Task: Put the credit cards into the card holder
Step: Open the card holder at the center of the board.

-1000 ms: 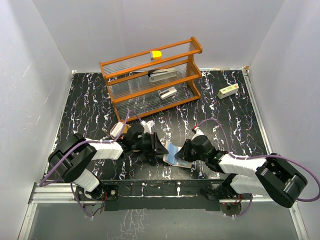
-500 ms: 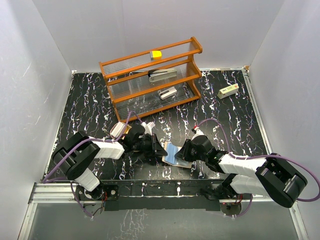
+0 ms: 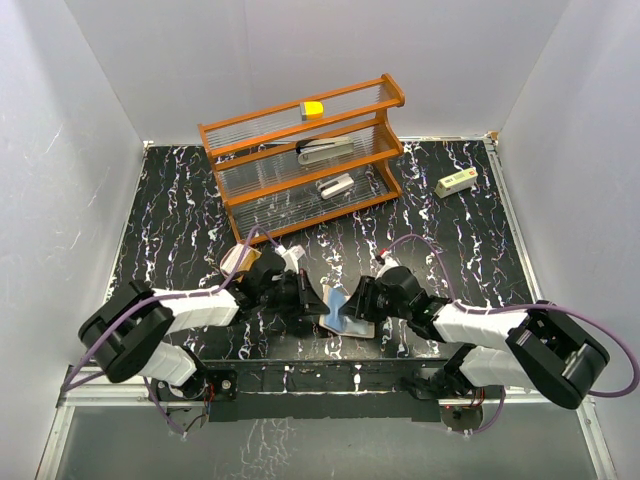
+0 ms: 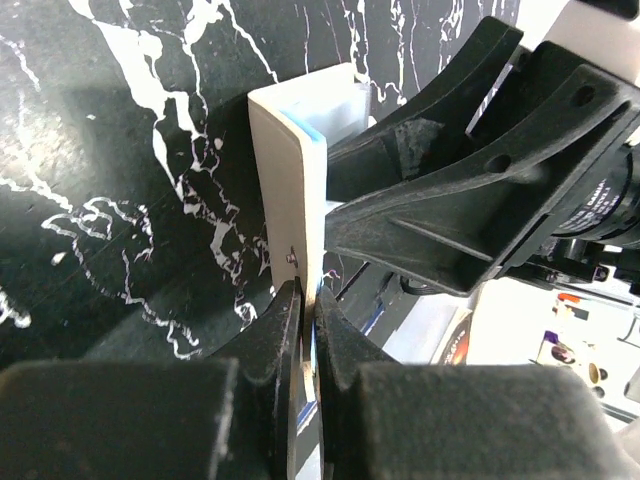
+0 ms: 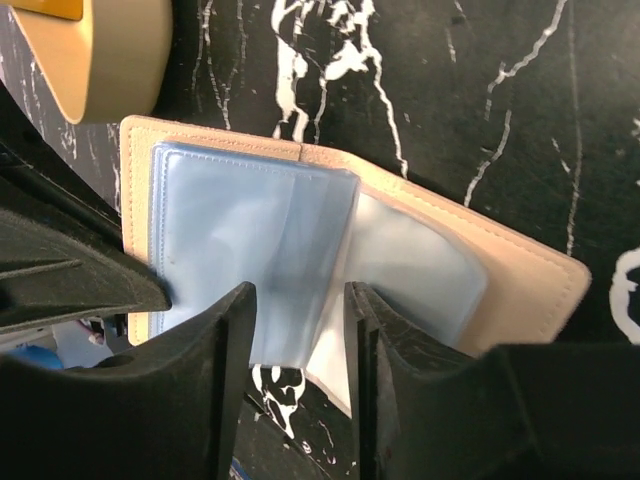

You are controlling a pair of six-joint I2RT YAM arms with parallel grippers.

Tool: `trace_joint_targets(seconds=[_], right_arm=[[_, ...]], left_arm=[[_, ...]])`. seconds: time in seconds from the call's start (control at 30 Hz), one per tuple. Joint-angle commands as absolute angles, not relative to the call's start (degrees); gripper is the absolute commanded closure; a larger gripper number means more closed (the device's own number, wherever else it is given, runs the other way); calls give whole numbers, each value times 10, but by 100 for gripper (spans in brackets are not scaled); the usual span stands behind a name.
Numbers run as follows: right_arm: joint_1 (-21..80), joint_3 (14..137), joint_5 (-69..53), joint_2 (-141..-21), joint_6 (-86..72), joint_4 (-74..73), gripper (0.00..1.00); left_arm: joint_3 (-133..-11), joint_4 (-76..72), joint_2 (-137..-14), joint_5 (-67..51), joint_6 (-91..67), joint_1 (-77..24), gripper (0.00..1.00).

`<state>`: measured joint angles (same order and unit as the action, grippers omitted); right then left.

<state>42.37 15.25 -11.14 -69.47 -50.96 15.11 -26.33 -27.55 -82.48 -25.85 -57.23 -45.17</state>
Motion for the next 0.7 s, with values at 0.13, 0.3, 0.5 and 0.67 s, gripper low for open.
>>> trace_joint_targets(seconds=[0.13, 0.3, 0.5, 0.67], right_arm=[[424, 203, -118, -682, -547, 141, 45], [424, 222, -138, -717, -573, 176, 39], [424, 222, -155, -762, -592, 214, 35], [424, 221, -158, -785, -595, 231, 37]], left_arm=[[-258, -180, -756, -203, -545, -460, 100], [-261, -184, -766, -205, -543, -464, 99], [-265, -179, -767, -206, -539, -464, 94], [-264, -181, -757, -209, -540, -466, 88]])
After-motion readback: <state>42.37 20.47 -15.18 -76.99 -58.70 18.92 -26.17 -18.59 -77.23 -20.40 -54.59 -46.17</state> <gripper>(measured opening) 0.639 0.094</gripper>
